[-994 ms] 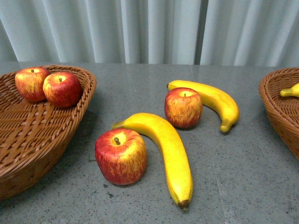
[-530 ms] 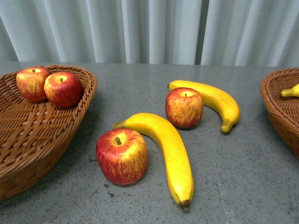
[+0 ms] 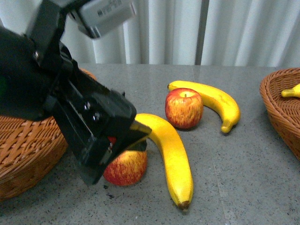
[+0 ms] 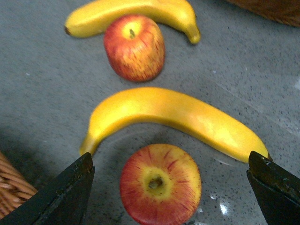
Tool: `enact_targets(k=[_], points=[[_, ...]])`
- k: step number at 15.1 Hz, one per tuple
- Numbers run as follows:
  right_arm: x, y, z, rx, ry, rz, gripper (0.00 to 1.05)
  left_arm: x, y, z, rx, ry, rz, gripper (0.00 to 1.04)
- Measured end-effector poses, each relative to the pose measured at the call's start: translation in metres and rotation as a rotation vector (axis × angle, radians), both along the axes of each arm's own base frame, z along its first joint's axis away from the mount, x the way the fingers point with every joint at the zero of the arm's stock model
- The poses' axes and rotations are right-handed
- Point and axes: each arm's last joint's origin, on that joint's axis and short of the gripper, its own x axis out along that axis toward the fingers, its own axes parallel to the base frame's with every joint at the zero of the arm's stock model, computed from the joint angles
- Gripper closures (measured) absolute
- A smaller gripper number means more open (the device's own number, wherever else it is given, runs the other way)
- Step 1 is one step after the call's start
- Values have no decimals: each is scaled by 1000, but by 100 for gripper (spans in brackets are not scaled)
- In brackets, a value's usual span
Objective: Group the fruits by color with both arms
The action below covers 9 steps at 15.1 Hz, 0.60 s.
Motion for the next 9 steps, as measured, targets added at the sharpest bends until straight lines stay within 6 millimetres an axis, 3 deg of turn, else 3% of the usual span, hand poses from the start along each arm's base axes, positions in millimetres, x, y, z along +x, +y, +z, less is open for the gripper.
enact_targets(k=[9], points=[[0, 0, 0, 0, 0, 0, 6, 16, -5, -33, 49, 54, -31, 7]])
